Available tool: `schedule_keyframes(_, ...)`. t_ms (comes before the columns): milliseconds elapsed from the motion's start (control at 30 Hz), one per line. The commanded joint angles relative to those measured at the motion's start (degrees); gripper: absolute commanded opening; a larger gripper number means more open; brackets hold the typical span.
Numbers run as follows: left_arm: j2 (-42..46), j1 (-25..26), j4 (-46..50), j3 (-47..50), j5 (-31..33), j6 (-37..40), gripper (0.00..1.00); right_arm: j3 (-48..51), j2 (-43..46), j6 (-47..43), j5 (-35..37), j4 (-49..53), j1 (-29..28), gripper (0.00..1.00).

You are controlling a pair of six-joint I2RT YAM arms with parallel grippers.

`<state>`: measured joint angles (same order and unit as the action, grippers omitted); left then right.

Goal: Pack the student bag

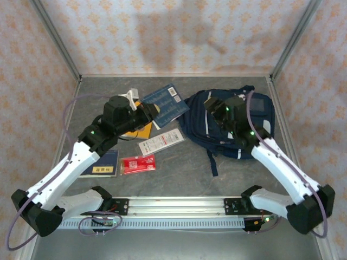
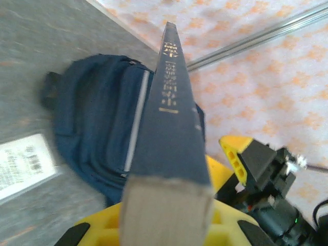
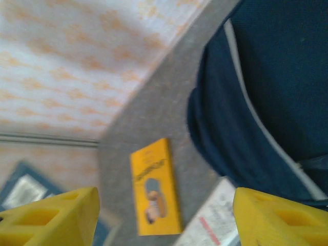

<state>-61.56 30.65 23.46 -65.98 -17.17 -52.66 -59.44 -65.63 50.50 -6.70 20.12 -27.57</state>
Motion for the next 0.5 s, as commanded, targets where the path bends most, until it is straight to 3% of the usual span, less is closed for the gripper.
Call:
schedule_keyframes(0, 0.3, -0.8, 15.0, -5.3, 3.7, 8.8, 0.00, -8.3, -11.2, -16.0, -2.4, 16.9, 0.6, 0.70)
schedule_keyframes(233, -1.7, -1.2, 21.9, -7.9, 7.9, 10.0, 0.00, -28.9, -33.4, -28.1, 2.9, 29.9, 0.7, 0.76)
schedule_keyframes(467, -1.7, -0.5, 21.0, -7.0, 8.2, 10.8, 0.00, -47.1, -50.3, -30.1, 10.7, 39.6, 0.9, 0.78)
